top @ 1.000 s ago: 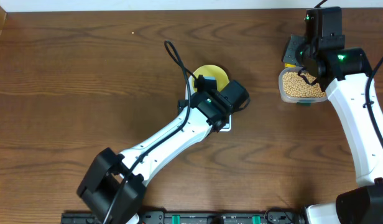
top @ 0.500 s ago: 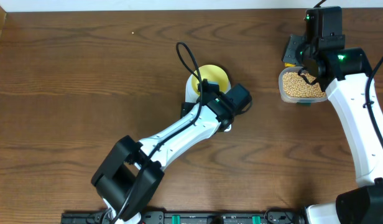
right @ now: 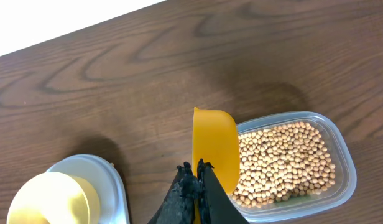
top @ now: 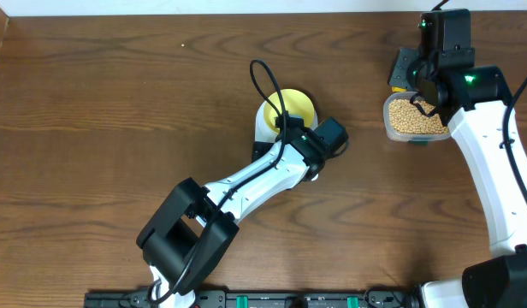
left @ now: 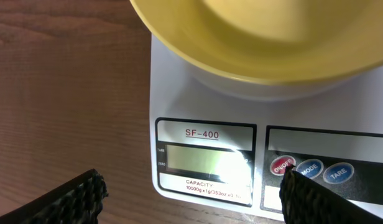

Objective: Scoop item into bowl and weigh 50g on scale

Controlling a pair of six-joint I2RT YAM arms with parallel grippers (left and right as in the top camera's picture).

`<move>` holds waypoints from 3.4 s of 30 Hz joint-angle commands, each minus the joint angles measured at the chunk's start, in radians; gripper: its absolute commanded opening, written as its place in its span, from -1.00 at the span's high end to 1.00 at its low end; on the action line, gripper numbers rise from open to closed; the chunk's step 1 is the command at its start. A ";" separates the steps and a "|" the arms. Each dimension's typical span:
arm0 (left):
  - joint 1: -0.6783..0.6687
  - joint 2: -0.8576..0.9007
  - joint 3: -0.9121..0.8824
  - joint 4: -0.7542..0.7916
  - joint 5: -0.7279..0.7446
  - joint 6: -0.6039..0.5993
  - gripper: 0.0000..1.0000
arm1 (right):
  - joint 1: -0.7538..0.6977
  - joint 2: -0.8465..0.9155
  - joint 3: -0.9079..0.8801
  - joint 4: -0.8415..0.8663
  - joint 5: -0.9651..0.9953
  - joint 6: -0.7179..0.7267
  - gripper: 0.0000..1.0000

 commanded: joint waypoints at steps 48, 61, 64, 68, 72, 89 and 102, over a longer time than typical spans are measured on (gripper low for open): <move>-0.002 0.084 -0.010 0.024 -0.029 -0.001 -0.83 | -0.006 -0.022 0.019 -0.015 -0.002 -0.013 0.98; -0.002 0.084 -0.010 0.024 -0.029 -0.001 -0.84 | -0.006 -0.022 0.019 -0.031 -0.002 -0.013 0.98; -0.002 0.084 -0.010 0.023 -0.028 -0.001 -0.83 | -0.006 -0.022 0.019 -0.031 -0.002 -0.013 0.98; -0.002 0.084 -0.010 0.024 -0.028 -0.001 -0.83 | -0.006 -0.022 0.019 -0.031 -0.002 -0.013 0.98; -0.002 0.084 -0.010 0.024 -0.028 -0.001 -0.83 | -0.006 -0.022 0.019 -0.030 -0.002 -0.013 0.98; -0.002 0.084 -0.010 0.023 -0.028 -0.001 -0.83 | -0.006 -0.023 0.019 -0.020 -0.002 -0.013 0.98; -0.002 0.084 -0.010 0.023 -0.028 -0.002 -0.83 | -0.006 -0.022 0.019 -0.014 -0.002 -0.013 0.98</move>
